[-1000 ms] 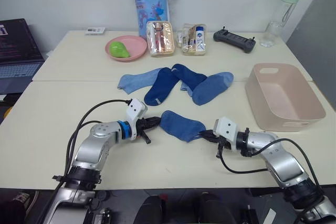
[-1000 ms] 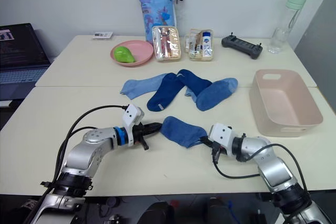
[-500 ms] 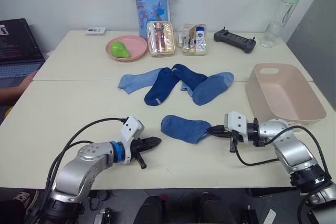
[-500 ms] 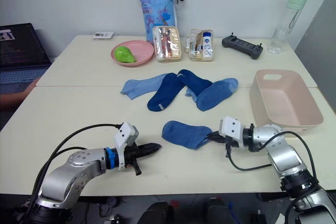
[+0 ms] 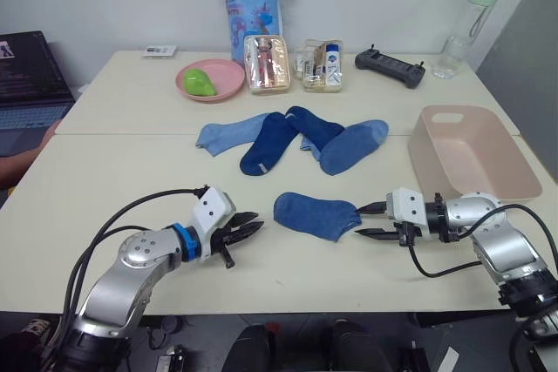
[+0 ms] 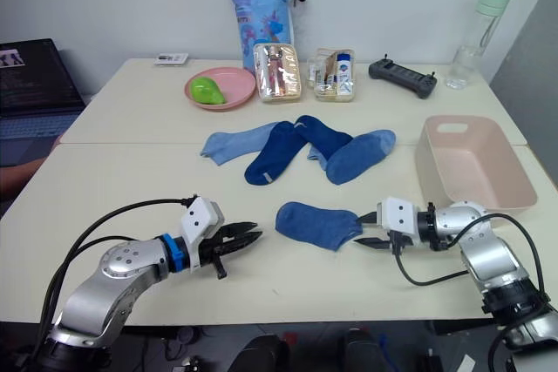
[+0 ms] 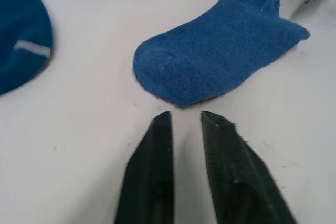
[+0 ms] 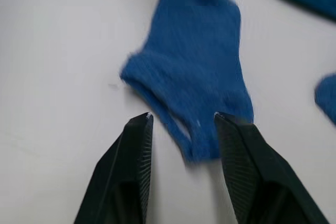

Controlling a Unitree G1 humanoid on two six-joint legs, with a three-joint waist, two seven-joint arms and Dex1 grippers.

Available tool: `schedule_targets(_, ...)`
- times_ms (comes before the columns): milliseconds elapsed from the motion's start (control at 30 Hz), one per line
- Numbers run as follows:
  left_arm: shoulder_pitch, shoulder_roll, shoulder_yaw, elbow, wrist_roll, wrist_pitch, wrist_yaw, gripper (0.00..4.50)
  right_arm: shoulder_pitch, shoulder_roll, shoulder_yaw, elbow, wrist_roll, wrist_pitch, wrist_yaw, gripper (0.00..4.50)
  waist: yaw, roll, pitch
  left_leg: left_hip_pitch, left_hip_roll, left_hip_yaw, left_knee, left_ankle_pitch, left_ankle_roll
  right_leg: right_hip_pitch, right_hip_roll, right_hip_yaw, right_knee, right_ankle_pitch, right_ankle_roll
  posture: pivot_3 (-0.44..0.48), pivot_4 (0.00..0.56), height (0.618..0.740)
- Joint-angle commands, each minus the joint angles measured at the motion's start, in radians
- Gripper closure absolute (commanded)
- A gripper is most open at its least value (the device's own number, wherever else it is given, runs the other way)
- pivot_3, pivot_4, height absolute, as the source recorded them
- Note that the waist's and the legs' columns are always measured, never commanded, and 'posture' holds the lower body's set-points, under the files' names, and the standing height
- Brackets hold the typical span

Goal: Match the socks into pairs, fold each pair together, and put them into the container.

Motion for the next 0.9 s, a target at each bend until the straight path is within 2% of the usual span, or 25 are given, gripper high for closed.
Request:
schedule_targets(33,-0.072,0.011,-0.080,0.104,0.126,-0.217,-0.041,2.33,0.027,0.053,0.034,-0.115,-0.004,0.030,-0.052,2.50,0.001,0.000,0.000,0.000,0.000,0.000,0.000,0.000,0.000,0.000,0.000,0.000,0.000,0.000,0.000,0.000,0.150,0.740)
schedule_targets(200,-0.171,-0.003,-0.156,0.255,0.259,-0.424,-0.035,0.70,0.055,0.086,0.094,-0.112,-0.118,-0.028,-0.118,2.50,0.002,0.000,0.000,0.000,-0.001,0.001,0.000,0.000,0.000,-0.001,0.000,0.000,0.000,0.000,0.000,0.000,0.150,0.740)
schedule_targets(500,-0.262,-0.032,-0.226,0.434,0.358,-0.578,-0.051,0.70,0.047,0.094,0.122,-0.045,-0.223,-0.116,-0.170,2.50,0.003,0.000,0.000,0.000,-0.001,0.001,0.000,0.000,0.000,0.000,0.000,0.000,0.000,0.000,0.000,0.000,0.150,0.740)
schedule_targets(600,-0.292,-0.049,-0.243,0.489,0.374,-0.618,-0.059,1.29,0.037,0.091,0.120,-0.012,-0.239,-0.146,-0.174,2.50,0.003,0.000,-0.001,0.000,-0.001,0.001,0.000,0.000,0.000,0.000,0.000,0.000,0.000,0.000,0.000,0.000,0.150,0.740)
schedule_targets(700,-0.309,-0.069,-0.255,0.509,0.369,-0.624,-0.076,2.25,0.027,0.096,0.101,0.004,-0.223,-0.159,-0.176,3.11,0.004,0.000,-0.001,0.001,-0.002,0.001,0.001,0.000,0.000,0.001,0.000,0.000,0.001,0.000,0.000,0.000,0.150,0.740)
schedule_targets(833,-0.309,-0.077,-0.256,0.525,0.368,-0.631,-0.087,3.59,0.027,0.087,0.098,0.006,-0.211,-0.169,-0.159,4.50,0.003,0.000,-0.001,0.001,-0.001,0.001,0.001,0.000,0.000,0.001,0.000,0.000,0.001,0.000,0.000,0.000,0.150,0.740)
schedule_targets(900,-0.303,-0.081,-0.249,0.523,0.357,-0.628,-0.091,4.26,0.031,0.085,0.096,0.004,-0.202,-0.168,-0.153,4.50,0.002,0.000,-0.001,0.001,-0.001,0.001,0.001,0.000,0.000,0.001,0.000,0.000,0.001,0.000,0.000,0.000,0.150,0.740)
